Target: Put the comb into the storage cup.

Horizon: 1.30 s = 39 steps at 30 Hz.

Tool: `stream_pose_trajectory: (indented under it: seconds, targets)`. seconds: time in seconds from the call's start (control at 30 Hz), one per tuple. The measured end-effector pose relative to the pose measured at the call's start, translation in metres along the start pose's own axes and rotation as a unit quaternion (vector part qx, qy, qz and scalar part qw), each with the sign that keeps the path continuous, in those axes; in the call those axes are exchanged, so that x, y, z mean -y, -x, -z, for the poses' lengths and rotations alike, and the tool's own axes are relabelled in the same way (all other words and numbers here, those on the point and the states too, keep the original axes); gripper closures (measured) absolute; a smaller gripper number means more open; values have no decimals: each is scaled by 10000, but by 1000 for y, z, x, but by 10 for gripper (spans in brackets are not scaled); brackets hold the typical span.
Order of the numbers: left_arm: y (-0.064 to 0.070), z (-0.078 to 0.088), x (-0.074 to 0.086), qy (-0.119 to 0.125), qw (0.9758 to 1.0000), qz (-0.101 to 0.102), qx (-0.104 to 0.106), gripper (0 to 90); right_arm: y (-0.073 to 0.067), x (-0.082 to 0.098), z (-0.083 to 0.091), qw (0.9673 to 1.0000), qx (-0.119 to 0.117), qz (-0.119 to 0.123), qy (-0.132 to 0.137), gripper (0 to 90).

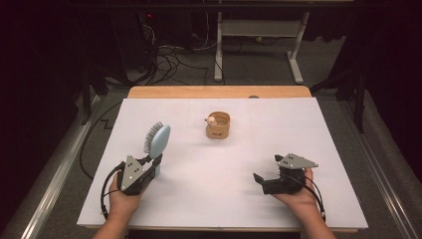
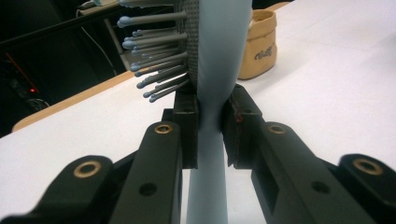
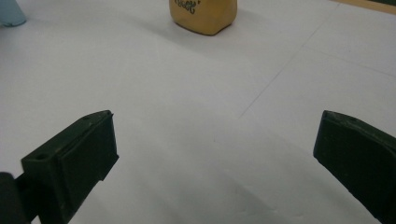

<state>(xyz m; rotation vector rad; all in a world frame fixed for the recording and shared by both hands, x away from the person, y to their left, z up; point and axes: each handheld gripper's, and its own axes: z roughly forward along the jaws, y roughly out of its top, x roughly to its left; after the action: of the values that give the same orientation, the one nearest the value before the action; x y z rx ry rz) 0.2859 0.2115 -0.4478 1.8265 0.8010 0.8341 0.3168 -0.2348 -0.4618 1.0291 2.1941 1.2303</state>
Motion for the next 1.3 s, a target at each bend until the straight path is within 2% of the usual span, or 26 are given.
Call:
stream_pose_trajectory:
  seconds: [0.2,0.3,0.7,1.0,1.13,1.27,1.3]
  targets:
    - [1,-1,0,36,9997,184,145,777,-2,5,3,9999,-20,-115,110,1]
    - [2,-1,-1,54,9996,207,177,777,-2,7,4,9997,-20,-181,163,1]
    - [2,-3,0,111,9988,367,305,777,-4,8,5,9995,39,-169,281,1]
    - [8,-5,-3,151,9988,318,342,777,-6,9,3,9996,39,-126,254,1]
    - [12,-10,-5,104,9989,239,393,777,-6,9,3,9995,10,-135,274,0]
    - [15,-15,-10,20,9991,65,423,777,-7,9,3,9995,-29,-108,284,1]
    - [16,-16,-11,35,9990,85,436,777,-7,9,3,9995,-37,-104,287,1]
